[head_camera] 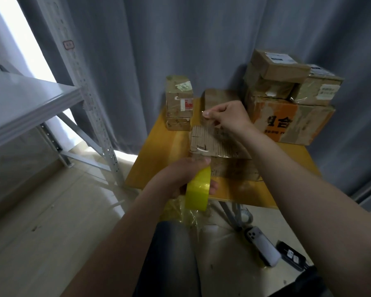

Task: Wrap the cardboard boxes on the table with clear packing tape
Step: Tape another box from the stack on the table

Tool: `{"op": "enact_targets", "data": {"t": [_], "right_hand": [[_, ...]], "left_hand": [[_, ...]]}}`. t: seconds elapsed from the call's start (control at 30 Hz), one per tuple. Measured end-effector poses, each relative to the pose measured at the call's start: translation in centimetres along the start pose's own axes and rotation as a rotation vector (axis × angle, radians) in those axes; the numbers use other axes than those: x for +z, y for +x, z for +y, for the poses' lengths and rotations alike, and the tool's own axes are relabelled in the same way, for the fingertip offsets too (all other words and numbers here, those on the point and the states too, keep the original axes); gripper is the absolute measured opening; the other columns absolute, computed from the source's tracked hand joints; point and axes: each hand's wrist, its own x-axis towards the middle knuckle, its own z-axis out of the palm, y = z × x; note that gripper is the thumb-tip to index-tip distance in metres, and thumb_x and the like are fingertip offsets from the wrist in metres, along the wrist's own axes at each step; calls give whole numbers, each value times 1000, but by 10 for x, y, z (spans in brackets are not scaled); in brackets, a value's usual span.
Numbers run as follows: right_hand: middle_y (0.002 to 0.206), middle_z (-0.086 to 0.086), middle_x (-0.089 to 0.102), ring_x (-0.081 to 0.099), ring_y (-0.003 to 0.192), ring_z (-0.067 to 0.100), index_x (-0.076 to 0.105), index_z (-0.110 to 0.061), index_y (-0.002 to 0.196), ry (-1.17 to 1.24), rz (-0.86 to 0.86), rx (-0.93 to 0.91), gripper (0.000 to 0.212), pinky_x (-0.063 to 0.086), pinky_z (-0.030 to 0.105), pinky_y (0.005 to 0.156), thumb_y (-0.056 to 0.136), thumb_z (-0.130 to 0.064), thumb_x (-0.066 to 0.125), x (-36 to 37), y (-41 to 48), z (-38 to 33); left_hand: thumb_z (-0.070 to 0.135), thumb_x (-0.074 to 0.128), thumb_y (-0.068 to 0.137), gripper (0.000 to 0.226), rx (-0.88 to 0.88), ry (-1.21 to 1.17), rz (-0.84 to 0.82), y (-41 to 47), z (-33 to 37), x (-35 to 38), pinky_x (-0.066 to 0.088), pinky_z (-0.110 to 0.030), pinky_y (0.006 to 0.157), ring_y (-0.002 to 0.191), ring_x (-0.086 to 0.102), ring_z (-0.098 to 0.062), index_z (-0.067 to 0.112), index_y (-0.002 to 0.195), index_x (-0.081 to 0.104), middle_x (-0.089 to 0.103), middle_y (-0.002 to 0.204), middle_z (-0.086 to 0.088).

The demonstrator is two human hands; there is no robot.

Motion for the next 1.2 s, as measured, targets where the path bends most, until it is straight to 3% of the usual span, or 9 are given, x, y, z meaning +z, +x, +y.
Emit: {"op": "enact_targets", "data": {"t": [0.07, 0.2, 0.3, 0.43, 0.8, 0.93, 1.07, 1.13, 1.2], "right_hand": [[88, -5, 78, 71, 88, 13, 83, -19, 92, -37, -32, -24, 10, 62, 36, 83, 89, -28, 80, 0, 8, 1], [87, -8, 77, 71, 90, 9, 82, -22, 91, -66, -21, -32, 6, 59, 36, 91, 89, -27, 80, -1, 27, 3], [88, -7, 77, 71, 90, 11, 82, -22, 90, -88, -42, -34, 7, 60, 39, 92, 88, -29, 81, 1, 36, 7], [88, -8, 77, 70, 90, 10, 82, -21, 89, -71, -29, -56, 8, 60, 39, 92, 89, -29, 81, 7, 44, 11], [77, -19, 70, 63, 72, -7, 78, -29, 84, -122, -84, -26, 7, 48, 18, 71, 90, -32, 78, 15, 55, 35], [83, -16, 75, 69, 85, 0, 81, -30, 86, -175, -86, -39, 7, 57, 32, 91, 89, -37, 78, 25, 58, 47], [86, -23, 73, 68, 93, 2, 74, -44, 75, -361, -70, -62, 16, 55, 47, 97, 87, -53, 75, 31, 59, 51], [98, -19, 74, 65, 107, 10, 76, -43, 88, -525, -68, -103, 21, 43, 53, 109, 93, -60, 64, 31, 57, 48], [122, -3, 72, 57, 126, 26, 75, -38, 112, -798, -112, -101, 41, 31, 54, 115, 99, -66, 47, 30, 55, 43]], "left_hand": [[44, 47, 108, 21, -28, -9, -1, 3, -4, 2, 60, -38, 79, 81, 77, -26, 22, 107, 49, 79, 93, -16], [33, 63, 102, 35, 113, -76, -18, 5, -10, 0, 60, -44, 82, 94, 77, -27, 19, 129, 48, 78, 104, -15], [31, 56, 106, 29, 141, -104, -41, 3, -8, -4, 58, -42, 82, 90, 76, -26, 16, 130, 53, 78, 101, -15], [35, 45, 110, 28, 18, -29, -24, 8, -10, -4, 59, -38, 77, 82, 76, -26, 12, 121, 55, 79, 91, -14], [35, 42, 111, 29, 20, -16, 8, 19, -14, 2, 58, -28, 59, 68, 75, -25, 9, 116, 55, 77, 81, -14], [37, 41, 111, 25, 7, -20, 10, 22, -15, 2, 57, -27, 56, 67, 76, -24, 16, 111, 55, 77, 81, -12], [38, 43, 110, 24, -3, -47, 18, 27, -17, 0, 59, -31, 60, 68, 75, -28, 17, 118, 51, 78, 85, -15], [38, 45, 110, 26, -16, -75, 33, 29, -17, 0, 60, -32, 58, 66, 74, -31, 16, 124, 48, 78, 85, -16], [36, 47, 109, 24, -16, -94, 50, 30, -17, 0, 59, -33, 58, 63, 73, -32, 16, 121, 51, 77, 84, -17]]}}
